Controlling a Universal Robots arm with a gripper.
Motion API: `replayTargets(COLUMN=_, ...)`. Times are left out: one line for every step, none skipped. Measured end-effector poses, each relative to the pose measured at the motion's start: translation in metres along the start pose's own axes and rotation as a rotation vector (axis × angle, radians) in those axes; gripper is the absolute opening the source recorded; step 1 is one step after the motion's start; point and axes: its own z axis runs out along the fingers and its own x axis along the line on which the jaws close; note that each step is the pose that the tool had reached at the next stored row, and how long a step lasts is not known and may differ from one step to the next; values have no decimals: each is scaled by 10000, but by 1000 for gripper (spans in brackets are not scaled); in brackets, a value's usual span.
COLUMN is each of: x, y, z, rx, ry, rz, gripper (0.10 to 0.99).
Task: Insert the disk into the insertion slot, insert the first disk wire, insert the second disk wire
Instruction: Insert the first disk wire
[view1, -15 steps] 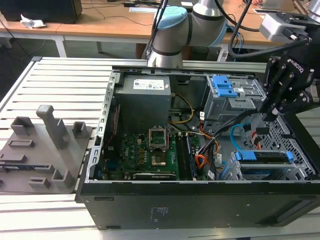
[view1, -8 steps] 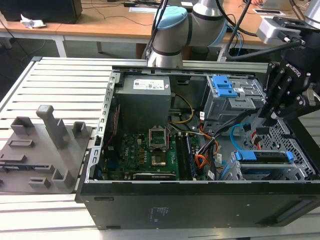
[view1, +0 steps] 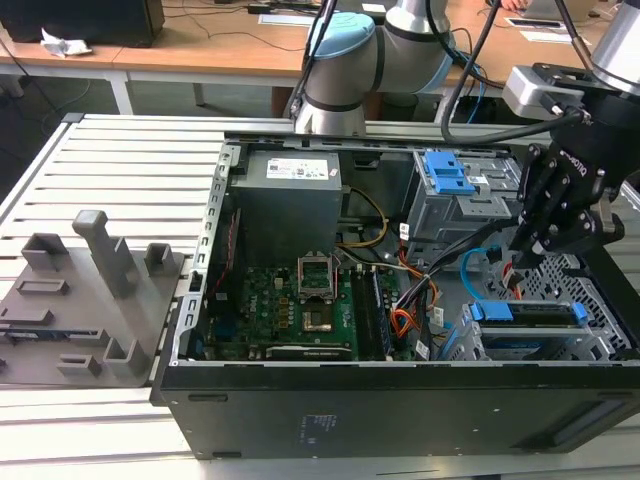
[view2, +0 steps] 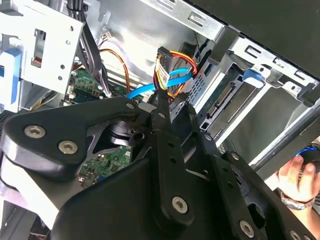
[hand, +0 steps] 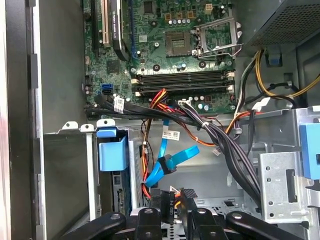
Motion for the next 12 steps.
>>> replayTargets(x=0, y=0, z=0, rx=2, ry=15, rz=1, gripper=302)
replayTargets(x=0, y=0, z=0, rx=3, ry=30, rz=2, gripper=286)
replayTargets(x=0, y=0, z=0, rx=4, ry=43, rz=3, gripper=220)
replayTargets(x=0, y=0, z=0, rx=6, ry=59, rz=4, gripper=165)
replayTargets(x=0, y=0, z=0, rx=7, ry=71, rz=6, gripper=161)
replayTargets(x=0, y=0, z=0, rx=8, ry=79, rz=6, gripper=161)
replayTargets(x=0, y=0, z=0, rx=9, ry=86, rz=6, gripper=161)
replayTargets(x=0, y=0, z=0, rx=10, ry=96, rz=7, gripper=161)
replayTargets(x=0, y=0, z=0, rx=10, ry=106, rz=8, gripper=161)
replayTargets(x=2, y=0, z=0, rx=11, ry=114, rz=9, gripper=161)
replayTargets(x=17, y=-3, z=0, rx=11, ry=116, rz=7, gripper=161)
replayTargets(x=54, y=-6, z=3, rx=11, ry=115, rz=7, gripper=161)
